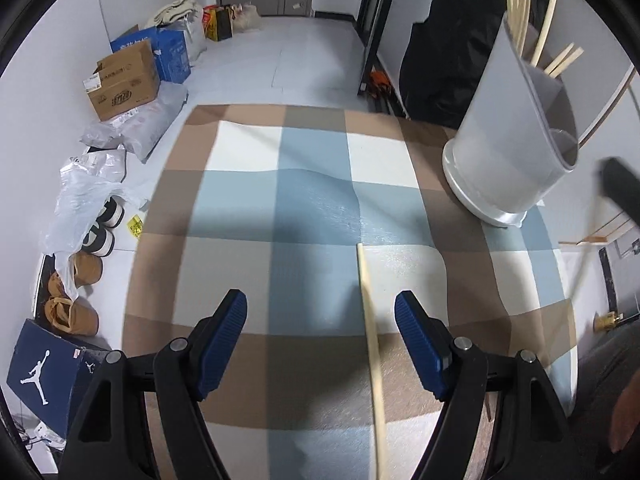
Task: Organize utensils
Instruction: 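Grasp the last chopstick with the left gripper while the right gripper holds its chopstick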
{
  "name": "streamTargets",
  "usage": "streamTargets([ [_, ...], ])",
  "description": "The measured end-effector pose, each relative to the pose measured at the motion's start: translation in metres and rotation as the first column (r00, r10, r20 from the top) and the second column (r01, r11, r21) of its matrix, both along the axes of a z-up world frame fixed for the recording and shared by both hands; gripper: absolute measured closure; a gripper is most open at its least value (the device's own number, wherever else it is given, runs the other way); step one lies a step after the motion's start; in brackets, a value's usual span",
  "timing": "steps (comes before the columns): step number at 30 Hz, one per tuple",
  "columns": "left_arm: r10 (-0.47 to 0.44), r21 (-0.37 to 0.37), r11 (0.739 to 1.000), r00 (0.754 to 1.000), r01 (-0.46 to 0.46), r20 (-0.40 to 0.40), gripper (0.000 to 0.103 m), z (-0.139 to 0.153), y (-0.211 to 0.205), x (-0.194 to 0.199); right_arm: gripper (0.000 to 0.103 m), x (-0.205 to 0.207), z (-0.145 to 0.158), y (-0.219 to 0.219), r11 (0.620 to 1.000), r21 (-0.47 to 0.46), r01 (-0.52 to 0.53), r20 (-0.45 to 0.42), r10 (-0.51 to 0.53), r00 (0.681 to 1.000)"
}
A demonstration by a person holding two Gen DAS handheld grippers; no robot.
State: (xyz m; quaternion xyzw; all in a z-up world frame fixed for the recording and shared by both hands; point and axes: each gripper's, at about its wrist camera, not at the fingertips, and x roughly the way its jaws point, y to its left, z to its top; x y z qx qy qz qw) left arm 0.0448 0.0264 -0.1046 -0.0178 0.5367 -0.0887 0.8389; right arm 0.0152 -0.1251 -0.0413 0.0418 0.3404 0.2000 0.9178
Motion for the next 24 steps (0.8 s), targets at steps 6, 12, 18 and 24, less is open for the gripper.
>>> streamTargets([
  [6, -0.032, 0.007, 0.999, 0.999, 0.032, -0.037, 0.031, -0.005, -0.021, 0.008, 0.098, -0.014, 0.009, -0.026, 0.998, 0.057, 0.031, 0.021, -0.033, 0.999],
  [12, -0.008, 0.078, 0.997, 0.995, 0.015, -0.095, 0.047, -0.022, -0.026, 0.016, 0.098, -0.031, 0.026, -0.043, 0.995, 0.088, 0.040, 0.071, -0.047, 0.996],
  [18, -0.029, 0.094, 0.995, 0.998, 0.034, -0.056, 0.095, -0.015, -0.028, 0.008, 0.098, -0.037, 0.030, -0.056, 0.991, 0.122, 0.052, 0.084, -0.062, 0.995],
  [24, 0.033, -0.010, 0.999, 0.998, -0.034, -0.047, 0.102, -0.013, -0.017, 0.008, 0.098, -0.036, 0.031, -0.060, 0.989, 0.136, 0.055, 0.080, -0.066, 0.995],
])
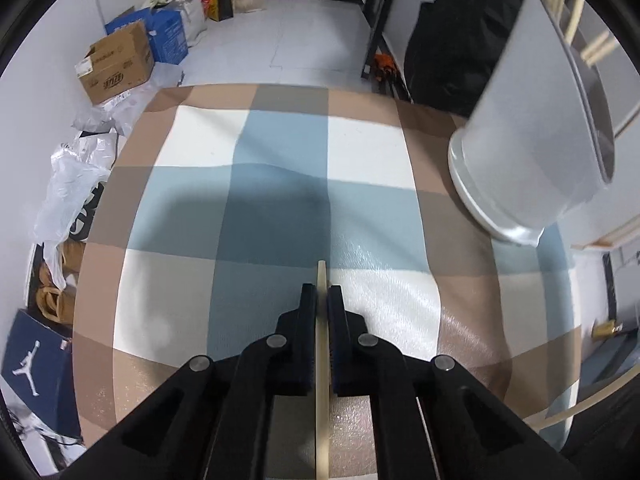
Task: Organize utensils
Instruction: 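Grasp the last chopstick with the left gripper while the right gripper holds its chopstick, then lift both held chopsticks and carry them over the utensil holder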
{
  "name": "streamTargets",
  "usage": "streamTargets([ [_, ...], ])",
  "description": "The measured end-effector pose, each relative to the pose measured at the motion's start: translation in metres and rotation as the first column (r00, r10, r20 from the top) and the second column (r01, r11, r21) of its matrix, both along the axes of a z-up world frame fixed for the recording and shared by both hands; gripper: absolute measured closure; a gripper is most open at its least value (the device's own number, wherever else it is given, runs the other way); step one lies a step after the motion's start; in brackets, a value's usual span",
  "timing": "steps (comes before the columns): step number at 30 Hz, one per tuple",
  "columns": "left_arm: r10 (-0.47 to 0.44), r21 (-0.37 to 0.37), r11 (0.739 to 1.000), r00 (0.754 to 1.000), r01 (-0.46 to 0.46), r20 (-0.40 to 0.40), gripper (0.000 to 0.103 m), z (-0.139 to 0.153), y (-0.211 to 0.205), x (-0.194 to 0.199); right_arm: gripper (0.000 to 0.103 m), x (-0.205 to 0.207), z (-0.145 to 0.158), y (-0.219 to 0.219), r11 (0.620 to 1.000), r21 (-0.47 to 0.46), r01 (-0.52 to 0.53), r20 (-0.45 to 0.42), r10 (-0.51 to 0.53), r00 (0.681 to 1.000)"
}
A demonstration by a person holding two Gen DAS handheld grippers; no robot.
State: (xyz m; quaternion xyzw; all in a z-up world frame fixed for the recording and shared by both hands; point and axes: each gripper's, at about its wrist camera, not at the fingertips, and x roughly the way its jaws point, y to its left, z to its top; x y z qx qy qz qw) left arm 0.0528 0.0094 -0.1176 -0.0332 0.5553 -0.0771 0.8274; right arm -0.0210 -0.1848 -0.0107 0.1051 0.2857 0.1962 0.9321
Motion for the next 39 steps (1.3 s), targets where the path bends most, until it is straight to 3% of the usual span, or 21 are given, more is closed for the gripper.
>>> streamTargets([
  [9, 0.066, -0.073, 0.996, 0.990, -0.057, 0.127, 0.102, 0.035, 0.002, -0.017, 0.098, 0.001, 0.000, -0.003, 1.000, 0.005, 0.009, -0.002, -0.009, 1.000],
  [21, 0.025, -0.121, 0.992, 0.940, 0.018, 0.341, 0.102, 0.076, 0.009, -0.030, 0.098, -0.006, 0.009, 0.005, 1.000, -0.021, 0.010, 0.026, -0.010, 1.000],
  [29, 0.031, -0.172, 0.984, 0.910, 0.045, 0.414, 0.102, 0.108, 0.011, -0.036, 0.098, -0.008, 0.027, 0.001, 0.999, -0.027, 0.033, 0.063, -0.032, 0.998],
  [34, 0.045, -0.207, 0.977, 0.904, 0.049, 0.426, 0.102, 0.127, 0.012, -0.034, 0.098, -0.004, 0.048, -0.001, 0.999, -0.020, 0.035, 0.092, -0.033, 0.995],
  [39, 0.059, -0.231, 0.971, 0.873, 0.063, 0.484, 0.102, 0.160, 0.009, -0.030, 0.098, 0.003, 0.076, -0.004, 0.999, -0.025, 0.035, 0.140, -0.031, 0.990],
])
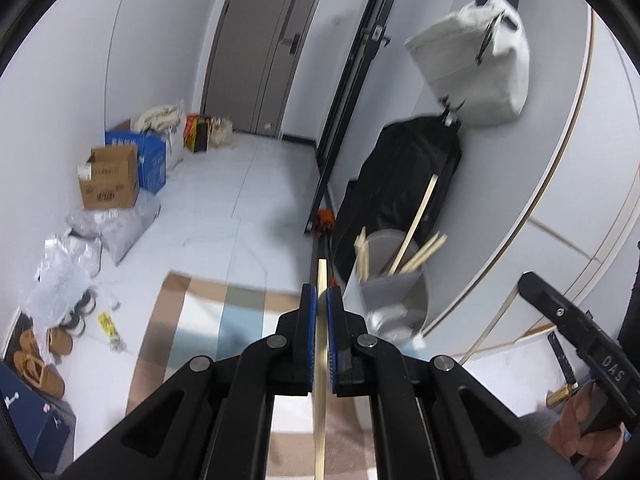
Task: Organize utensils
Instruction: 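Lift both held chopsticks and carry them over the utensil holder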
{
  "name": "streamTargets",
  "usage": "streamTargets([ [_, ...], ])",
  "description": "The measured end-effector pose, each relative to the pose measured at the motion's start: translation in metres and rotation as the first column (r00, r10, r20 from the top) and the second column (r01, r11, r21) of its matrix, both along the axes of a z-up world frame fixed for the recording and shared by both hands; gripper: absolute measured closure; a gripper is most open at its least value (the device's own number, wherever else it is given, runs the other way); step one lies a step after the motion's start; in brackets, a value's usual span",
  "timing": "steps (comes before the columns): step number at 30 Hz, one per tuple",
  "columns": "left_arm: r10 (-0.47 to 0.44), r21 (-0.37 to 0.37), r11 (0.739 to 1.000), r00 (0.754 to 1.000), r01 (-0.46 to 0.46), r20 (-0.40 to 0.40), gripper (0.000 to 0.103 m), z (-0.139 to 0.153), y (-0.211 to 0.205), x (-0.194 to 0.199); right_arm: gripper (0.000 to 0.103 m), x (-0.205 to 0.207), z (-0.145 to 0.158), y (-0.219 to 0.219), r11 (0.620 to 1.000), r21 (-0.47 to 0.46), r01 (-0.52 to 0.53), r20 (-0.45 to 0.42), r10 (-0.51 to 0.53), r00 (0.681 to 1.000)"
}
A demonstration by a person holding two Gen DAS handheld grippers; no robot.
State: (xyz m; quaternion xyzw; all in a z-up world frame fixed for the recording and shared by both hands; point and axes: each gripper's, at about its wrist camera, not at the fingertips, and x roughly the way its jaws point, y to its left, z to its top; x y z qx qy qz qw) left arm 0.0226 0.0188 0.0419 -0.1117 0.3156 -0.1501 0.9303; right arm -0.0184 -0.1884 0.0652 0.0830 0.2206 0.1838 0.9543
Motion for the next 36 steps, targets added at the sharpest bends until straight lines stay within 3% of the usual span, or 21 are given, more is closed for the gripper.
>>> streamTargets([
  [8, 0.017, -0.052, 0.999, 0.990, -0.009, 0.139, 0.102, 0.063, -0.016, 0.025, 0.098, 0.034, 0.051, -0.016, 1.000, 0.011, 0.023, 0.059, -0.024, 0.998],
  [16, 0.025, -0.071, 0.997, 0.974, -0.010, 0.225, 0.102, 0.097, -0.039, 0.060, 0.098, 0.080, 0.085, -0.025, 0.998, -0.030, 0.050, 0.128, -0.046, 0.991],
  [27, 0.057, -0.067, 0.997, 0.975, -0.044, 0.216, 0.102, 0.074, -0.059, 0.111, 0.098, 0.139, 0.072, -0.034, 0.998, -0.031, 0.058, 0.135, -0.053, 0.989],
  [36, 0.063, -0.086, 0.995, 0.982, -0.049, 0.176, 0.102, 0.040, -0.063, 0.133, 0.098, 0.149, 0.042, -0.030, 1.000, -0.025, 0.004, 0.166, 0.000, 0.986],
])
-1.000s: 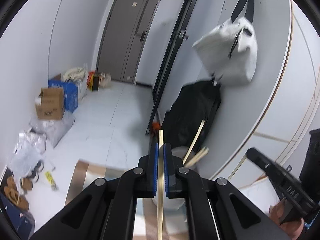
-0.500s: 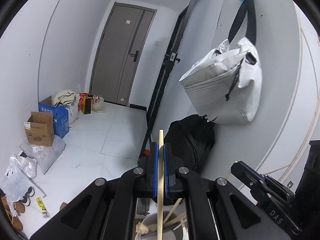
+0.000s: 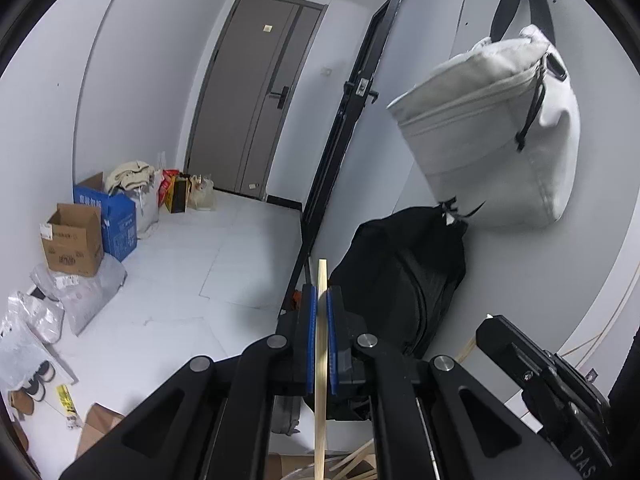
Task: Organize utensils
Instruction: 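Lift both held chopsticks and carry them over the utensil holder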
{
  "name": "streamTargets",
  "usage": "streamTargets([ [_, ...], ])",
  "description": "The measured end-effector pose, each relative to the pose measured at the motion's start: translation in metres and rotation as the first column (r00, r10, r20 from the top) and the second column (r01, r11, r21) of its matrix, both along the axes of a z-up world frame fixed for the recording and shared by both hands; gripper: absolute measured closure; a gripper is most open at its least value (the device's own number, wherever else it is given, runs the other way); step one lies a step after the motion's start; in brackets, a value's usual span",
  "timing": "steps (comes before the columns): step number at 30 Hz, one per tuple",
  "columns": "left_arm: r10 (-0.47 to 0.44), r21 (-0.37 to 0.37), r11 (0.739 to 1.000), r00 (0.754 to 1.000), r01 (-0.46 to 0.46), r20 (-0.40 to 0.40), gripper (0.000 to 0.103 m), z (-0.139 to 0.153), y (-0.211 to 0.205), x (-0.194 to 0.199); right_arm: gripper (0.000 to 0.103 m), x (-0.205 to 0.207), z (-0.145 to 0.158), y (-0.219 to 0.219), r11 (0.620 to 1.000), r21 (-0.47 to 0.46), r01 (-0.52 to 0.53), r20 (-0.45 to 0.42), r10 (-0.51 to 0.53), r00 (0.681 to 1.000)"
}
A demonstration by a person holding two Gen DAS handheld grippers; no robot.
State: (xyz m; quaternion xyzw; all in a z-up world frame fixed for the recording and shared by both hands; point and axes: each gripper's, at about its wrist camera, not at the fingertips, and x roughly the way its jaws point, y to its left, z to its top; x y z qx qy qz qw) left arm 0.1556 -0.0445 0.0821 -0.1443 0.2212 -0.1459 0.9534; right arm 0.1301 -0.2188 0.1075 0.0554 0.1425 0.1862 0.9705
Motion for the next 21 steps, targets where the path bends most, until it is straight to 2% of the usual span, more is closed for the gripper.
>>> streamTargets([
  [4, -0.015, 0.000, 1.000, 1.000, 0.015, 0.001, 0.102, -0.003, -0.004, 0.000, 0.098, 0.005, -0.014, 0.006, 1.000, -0.026, -0.010, -0.027, 0.009, 1.000],
  [12, -0.042, 0.031, 0.999, 0.998, 0.041, 0.036, 0.102, -0.002, -0.010, 0.002, 0.098, 0.011, -0.023, 0.006, 0.999, -0.041, -0.017, -0.046, 0.015, 0.999],
  [21, -0.073, 0.034, 0.997, 0.997, 0.072, 0.024, 0.102, -0.019, -0.012, 0.003, 0.098, 0.028, -0.038, -0.002, 0.999, -0.016, -0.043, -0.129, 0.041, 0.991],
])
